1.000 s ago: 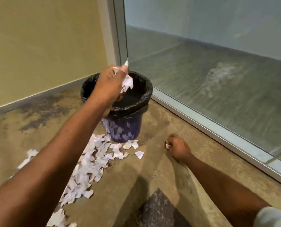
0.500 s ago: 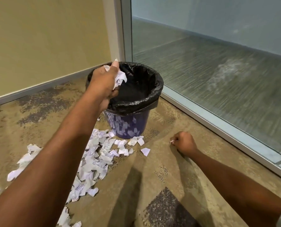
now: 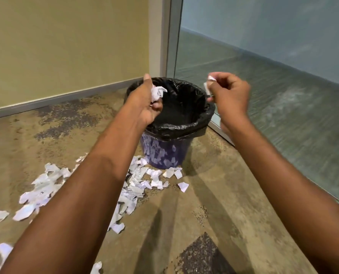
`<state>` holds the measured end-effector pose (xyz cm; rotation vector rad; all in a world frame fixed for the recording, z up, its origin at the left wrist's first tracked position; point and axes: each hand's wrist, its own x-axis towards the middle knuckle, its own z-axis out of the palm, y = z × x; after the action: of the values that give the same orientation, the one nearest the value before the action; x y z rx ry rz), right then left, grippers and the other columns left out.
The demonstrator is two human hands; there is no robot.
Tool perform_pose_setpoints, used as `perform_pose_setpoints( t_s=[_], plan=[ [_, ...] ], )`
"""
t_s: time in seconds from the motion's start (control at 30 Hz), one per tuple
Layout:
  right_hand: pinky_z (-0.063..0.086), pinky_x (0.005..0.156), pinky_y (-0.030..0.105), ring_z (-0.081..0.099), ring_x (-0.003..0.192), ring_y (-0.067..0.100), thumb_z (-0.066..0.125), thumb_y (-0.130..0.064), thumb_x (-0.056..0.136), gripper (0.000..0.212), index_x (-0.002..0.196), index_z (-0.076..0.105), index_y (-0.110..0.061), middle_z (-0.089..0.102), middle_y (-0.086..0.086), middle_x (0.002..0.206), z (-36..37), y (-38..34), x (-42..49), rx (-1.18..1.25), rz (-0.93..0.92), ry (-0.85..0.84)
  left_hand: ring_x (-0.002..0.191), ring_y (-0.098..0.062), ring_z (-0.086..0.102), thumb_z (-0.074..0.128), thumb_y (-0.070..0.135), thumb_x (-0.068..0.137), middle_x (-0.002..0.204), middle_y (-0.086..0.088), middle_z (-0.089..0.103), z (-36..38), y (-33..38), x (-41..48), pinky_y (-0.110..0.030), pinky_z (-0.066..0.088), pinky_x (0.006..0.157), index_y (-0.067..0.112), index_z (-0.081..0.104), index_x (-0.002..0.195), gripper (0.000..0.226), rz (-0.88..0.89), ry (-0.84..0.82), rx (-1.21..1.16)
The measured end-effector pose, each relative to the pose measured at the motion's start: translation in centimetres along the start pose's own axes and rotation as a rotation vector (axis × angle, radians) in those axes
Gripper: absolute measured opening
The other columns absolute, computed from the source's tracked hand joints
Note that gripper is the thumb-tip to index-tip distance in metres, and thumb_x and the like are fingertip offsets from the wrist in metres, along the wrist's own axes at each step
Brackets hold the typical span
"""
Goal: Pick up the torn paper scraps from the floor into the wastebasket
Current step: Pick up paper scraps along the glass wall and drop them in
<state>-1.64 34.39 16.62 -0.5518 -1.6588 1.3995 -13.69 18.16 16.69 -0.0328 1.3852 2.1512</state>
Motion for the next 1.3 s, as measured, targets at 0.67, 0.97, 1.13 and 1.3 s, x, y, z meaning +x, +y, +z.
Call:
perform_pose_setpoints(
  t_s=[0.67, 0.97, 1.13, 1.3],
  plan=[
    [0.057, 0.057, 0.029, 0.060, 0.067, 0.018, 0.061, 0.009, 0.091, 0.024, 0.081, 0.063, -0.013, 0.064, 0.013, 0.088, 7.8, -1.1, -4.6, -0.017, 0.465, -0.151, 0.122, -0.057, 0.058, 0.054, 0.085, 0.086, 0.150, -0.026, 0.040, -0.1, 1.5, -2.0, -0.076, 0.053, 0.089, 0.008, 0.043, 0.144, 0.097, -0.142, -0.187, -0.200],
    [0.052, 0.070, 0.039, 0.048, 0.082, 0.022, 0.069, -0.002, 0.094, 0.042, 0.133, 0.059, 0.008, 0.052, 0.008, 0.090, 7.9, -2.4, -5.2, -0.121, 0.459, -0.105, 0.158, -0.053, -0.007, 0.045, 0.095, 0.078, 0.176, -0.014, -0.003, -1.3, 3.7, -3.2, -0.091, -0.004, 0.105, 0.016, 0.021, 0.167, 0.122, -0.106, -0.192, -0.111],
    [0.059, 0.070, 0.042, 0.059, 0.081, 0.021, 0.069, -0.006, 0.092, 0.013, 0.084, 0.070, -0.016, 0.066, 0.004, 0.086, 8.4, -5.5, -5.7, -0.184, 0.387, -0.143, 0.151, -0.045, 0.036, 0.042, 0.077, 0.097, 0.160, -0.025, 0.041, -2.3, 6.2, -6.8, -0.076, 0.036, 0.112, 0.009, 0.048, 0.153, 0.088, -0.053, -0.279, 0.031],
    [0.056, 0.067, 0.034, 0.065, 0.082, 0.017, 0.065, -0.010, 0.093, 0.016, 0.082, 0.066, -0.022, 0.069, 0.001, 0.086, 9.6, -8.0, -8.7, -0.188, 0.262, -0.281, 0.096, -0.024, 0.076, 0.050, 0.047, 0.108, 0.102, -0.003, 0.075, -5.0, 9.4, -12.0, -0.044, 0.061, 0.092, 0.017, 0.062, 0.116, 0.034, 0.023, -0.261, 0.466]
  ],
)
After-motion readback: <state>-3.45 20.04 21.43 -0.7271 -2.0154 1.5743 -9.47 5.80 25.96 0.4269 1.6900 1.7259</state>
